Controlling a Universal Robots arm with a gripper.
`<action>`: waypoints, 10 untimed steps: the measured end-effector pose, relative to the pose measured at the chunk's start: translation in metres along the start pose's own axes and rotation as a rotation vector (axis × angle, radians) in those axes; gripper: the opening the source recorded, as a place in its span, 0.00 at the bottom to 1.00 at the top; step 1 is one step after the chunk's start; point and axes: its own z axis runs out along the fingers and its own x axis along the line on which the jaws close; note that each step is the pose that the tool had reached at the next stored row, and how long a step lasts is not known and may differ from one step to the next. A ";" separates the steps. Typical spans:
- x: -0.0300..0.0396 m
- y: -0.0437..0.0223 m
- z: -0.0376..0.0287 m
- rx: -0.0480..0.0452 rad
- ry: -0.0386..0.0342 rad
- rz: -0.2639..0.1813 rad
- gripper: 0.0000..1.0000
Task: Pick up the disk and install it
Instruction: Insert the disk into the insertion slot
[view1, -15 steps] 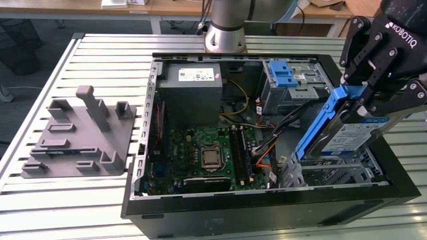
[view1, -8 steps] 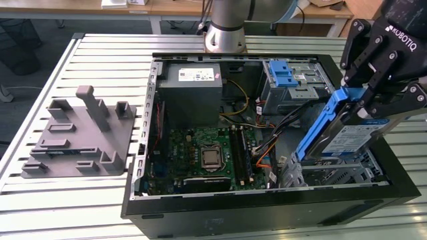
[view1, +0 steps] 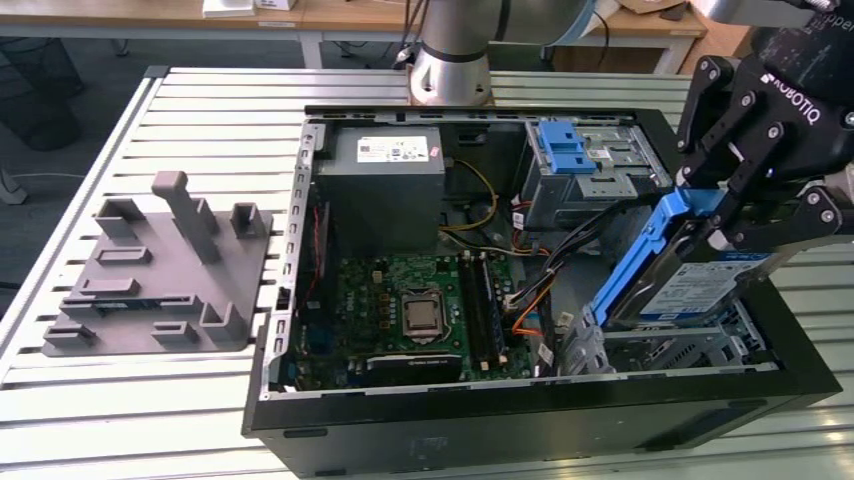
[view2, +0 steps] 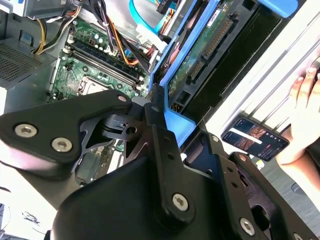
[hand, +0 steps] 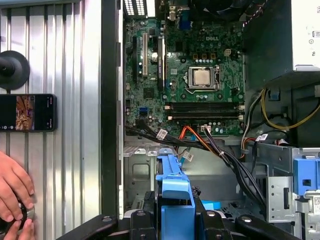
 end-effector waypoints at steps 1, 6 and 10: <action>0.0001 0.0000 0.0009 0.0000 0.0001 0.000 0.36; 0.0001 -0.0001 0.0015 0.0000 0.0001 0.000 0.36; 0.0001 -0.0001 0.0015 0.0000 0.0001 0.000 0.36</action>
